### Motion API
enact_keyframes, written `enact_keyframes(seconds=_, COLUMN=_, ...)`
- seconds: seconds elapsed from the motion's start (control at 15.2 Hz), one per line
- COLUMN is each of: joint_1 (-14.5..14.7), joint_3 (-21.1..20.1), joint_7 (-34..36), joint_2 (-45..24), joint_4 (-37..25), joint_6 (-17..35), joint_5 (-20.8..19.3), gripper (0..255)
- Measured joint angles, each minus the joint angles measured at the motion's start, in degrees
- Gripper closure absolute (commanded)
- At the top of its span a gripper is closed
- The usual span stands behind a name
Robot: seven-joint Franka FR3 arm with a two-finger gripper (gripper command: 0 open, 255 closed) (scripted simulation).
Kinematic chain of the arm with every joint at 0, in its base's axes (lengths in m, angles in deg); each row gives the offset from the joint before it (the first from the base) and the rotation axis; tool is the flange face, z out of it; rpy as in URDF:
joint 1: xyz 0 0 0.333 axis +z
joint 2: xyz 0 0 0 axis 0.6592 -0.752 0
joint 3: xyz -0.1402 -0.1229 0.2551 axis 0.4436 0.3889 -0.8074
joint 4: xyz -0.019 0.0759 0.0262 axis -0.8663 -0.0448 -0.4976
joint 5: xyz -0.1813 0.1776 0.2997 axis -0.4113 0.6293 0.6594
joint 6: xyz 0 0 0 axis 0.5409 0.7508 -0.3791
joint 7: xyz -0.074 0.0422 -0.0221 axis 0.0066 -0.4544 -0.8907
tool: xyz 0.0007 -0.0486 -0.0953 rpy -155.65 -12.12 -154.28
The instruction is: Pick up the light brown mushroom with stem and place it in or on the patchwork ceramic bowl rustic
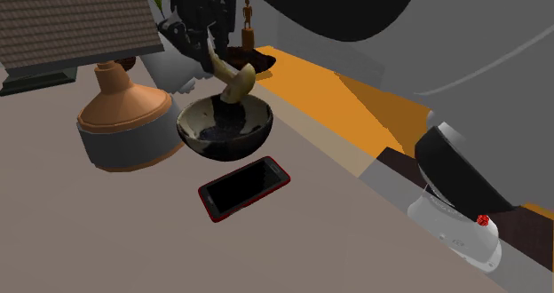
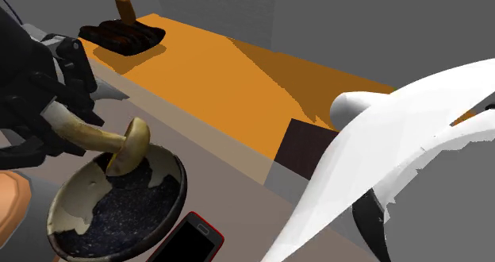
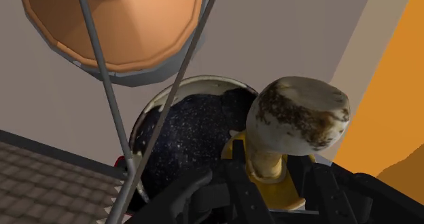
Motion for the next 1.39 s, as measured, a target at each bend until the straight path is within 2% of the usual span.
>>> enact_keyframes(seconds=0.53, joint_1=3.43, joint_3=-1.03, joint_7=-1.61, joint_2=5.34, joint_4=8.93, joint_6=3.84, joint_5=1.67, gripper=255)
enact_keyframes(seconds=0.99, joint_1=4.01, joint_3=-1.2, joint_7=-1.67, joint_2=6.11, joint_4=10.1, joint_6=4.3, joint_5=1.97, gripper=255)
enact_keyframes(seconds=1.06, joint_1=4.01, joint_3=-1.2, joint_7=-1.67, joint_2=6.12, joint_4=10.11, joint_6=4.3, joint_5=1.97, gripper=0)
enact_keyframes(seconds=1.39, joint_1=4.01, joint_3=-1.19, joint_7=-1.68, joint_2=6.12, joint_4=10.13, joint_6=4.3, joint_5=1.96, gripper=0)
